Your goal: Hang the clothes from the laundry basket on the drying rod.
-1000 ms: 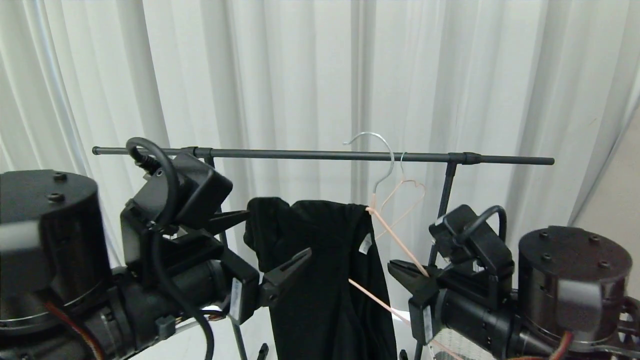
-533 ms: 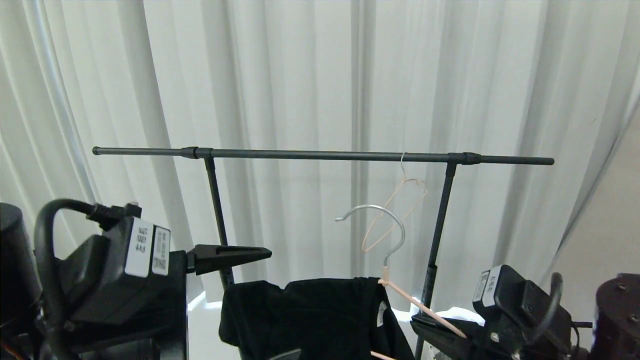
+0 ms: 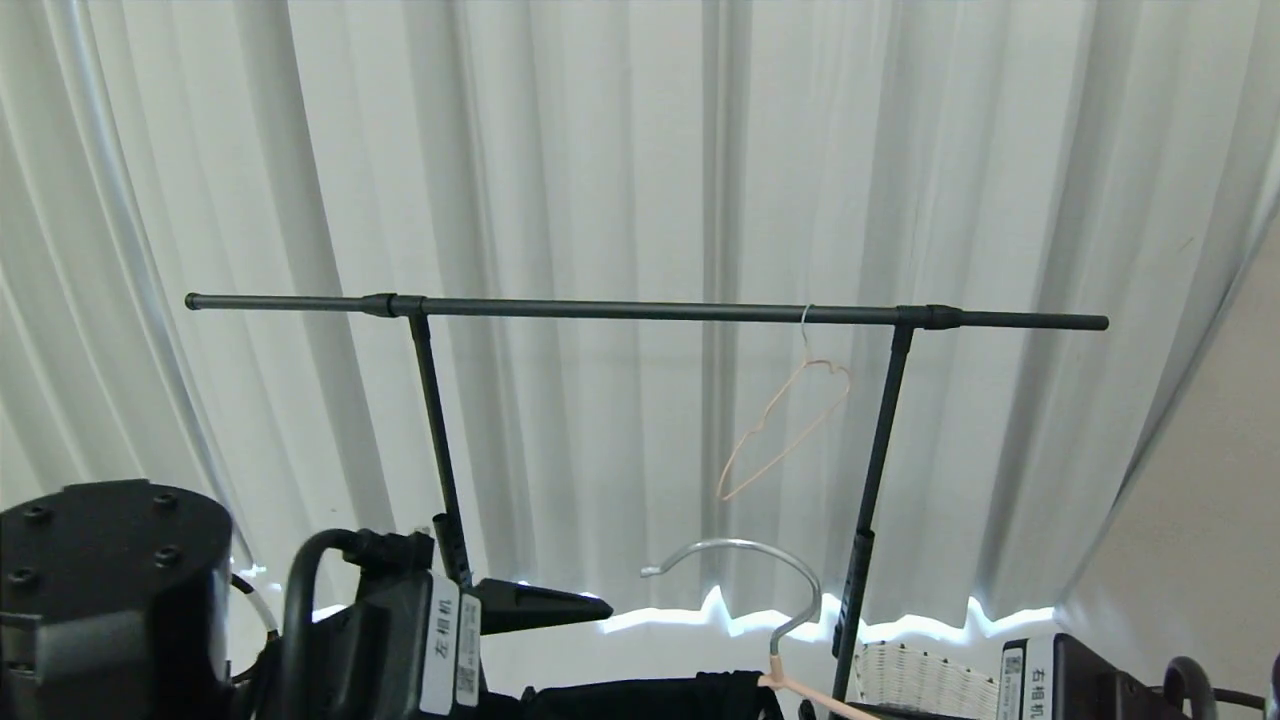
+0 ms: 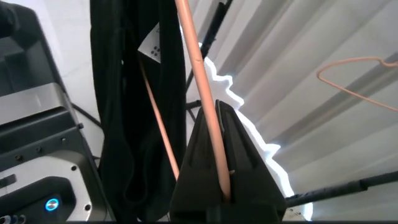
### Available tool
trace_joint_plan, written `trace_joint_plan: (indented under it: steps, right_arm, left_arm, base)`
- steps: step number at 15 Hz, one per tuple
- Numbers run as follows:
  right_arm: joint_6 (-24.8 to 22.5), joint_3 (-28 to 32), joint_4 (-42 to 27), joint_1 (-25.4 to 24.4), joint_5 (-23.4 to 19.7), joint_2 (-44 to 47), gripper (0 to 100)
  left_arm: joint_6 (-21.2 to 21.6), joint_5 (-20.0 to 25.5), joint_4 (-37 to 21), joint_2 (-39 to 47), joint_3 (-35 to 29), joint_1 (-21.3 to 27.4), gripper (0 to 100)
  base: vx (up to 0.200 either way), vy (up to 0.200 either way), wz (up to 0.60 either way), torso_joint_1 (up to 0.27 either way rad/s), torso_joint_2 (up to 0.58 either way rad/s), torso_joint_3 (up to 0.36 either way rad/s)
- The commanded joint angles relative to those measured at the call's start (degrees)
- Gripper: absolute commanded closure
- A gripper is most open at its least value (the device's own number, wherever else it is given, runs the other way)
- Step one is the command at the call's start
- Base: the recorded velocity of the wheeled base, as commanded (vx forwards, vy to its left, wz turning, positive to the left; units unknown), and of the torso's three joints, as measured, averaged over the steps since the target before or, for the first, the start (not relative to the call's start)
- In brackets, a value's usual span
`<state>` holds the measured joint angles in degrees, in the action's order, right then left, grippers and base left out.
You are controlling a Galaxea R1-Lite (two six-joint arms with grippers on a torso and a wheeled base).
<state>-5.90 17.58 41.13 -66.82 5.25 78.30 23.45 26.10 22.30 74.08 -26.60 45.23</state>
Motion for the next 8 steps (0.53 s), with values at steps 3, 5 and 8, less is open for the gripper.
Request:
trace_joint_plan:
  steps: [3,5,8]
  right_arm:
    - [-0.25,0.00,0.09,-0.60,0.11,-0.52,100]
    - [-1.39,-0.09,0.00,-0.60,0.11,-0.69,100]
    - [-1.66,0.00,0.09,-0.60,0.11,-0.69,100]
  left_arm:
    - [-0.08,0.00,0.03,5.46,0.06,1.62,0]
    - [-0.08,-0.08,0.03,6.07,-0.03,1.62,0]
    - [-0.08,-0.17,0.12,6.16,-0.03,1.53,100]
  base:
    - [0.000,0.000,0.00,0.000,0.00,0.000]
    - [0.000,0.000,0.00,0.000,0.00,0.000]
    - [0.000,0.000,0.00,0.000,0.00,0.000]
